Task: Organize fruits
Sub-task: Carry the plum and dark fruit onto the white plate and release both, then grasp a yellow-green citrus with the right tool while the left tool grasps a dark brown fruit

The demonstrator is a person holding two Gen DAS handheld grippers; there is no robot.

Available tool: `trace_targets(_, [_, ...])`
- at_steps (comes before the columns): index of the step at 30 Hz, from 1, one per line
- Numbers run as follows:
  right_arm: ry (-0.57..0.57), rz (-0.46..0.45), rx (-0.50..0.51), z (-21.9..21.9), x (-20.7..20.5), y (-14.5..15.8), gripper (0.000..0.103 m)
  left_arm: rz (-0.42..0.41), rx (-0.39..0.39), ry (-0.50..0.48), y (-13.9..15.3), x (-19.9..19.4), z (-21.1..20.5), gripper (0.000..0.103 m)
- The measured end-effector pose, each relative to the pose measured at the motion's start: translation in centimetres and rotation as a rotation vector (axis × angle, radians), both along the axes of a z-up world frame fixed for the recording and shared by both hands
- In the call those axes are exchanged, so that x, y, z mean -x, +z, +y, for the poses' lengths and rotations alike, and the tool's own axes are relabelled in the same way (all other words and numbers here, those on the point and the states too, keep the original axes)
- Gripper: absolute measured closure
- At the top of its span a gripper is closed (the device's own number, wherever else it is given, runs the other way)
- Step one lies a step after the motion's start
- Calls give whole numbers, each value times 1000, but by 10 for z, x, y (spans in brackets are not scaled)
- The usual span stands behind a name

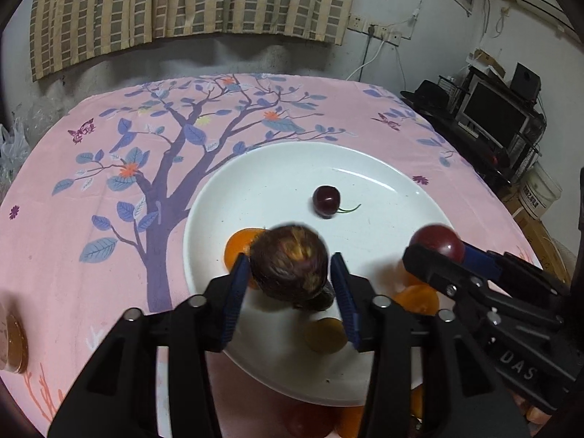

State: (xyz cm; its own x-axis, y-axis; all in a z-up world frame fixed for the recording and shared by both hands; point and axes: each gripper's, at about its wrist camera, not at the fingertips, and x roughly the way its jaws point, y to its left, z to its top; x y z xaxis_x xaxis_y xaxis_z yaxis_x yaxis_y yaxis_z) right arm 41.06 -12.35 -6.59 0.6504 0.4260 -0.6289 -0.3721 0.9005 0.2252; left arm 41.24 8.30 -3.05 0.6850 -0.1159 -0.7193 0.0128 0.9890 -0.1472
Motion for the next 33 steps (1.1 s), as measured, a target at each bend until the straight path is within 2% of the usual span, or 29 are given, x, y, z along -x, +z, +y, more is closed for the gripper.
trace_targets(2, [-2,-13,-19,-6,7,6,45,-25,-11,27,6,7,2,28])
trace_targets(4, [-9,-36,-39,-13,17,14,45,-61,-9,41,15,20,4,19])
trace_targets(7, [-9,-78,-46,-21,38,21,44,-80,-25,54,23,42,6,14])
trace_targets(10, [10,-58,-69,-30,63,15,44,-84,-37,76,26,64,8,8])
trace_targets(13, [48,6,-111,-40,87,0,44,-87,-10,85,26,85,14,8])
trace_targets(19, [134,80,-111,-49,127,-26,44,-55,-3,142,12,116,29,7])
trace_targets(22, [169,154,-120,-48,132,-41,44,-43,8,164,7,126,35,7])
trace_targets(24, [183,181,-142,-49,132,-44,44,-36,19,177,4,131,41,7])
trace_targets(27, [182,214,-123,-47,132,-49,45,-35,6,192,1,138,43,7])
trace_targets(29, [186,238,-123,-46,131,-53,51,-33,-8,198,0,140,44,7])
trace_targets(33, [189,246,-136,-48,132,-55,56,-27,8,186,-1,142,44,7])
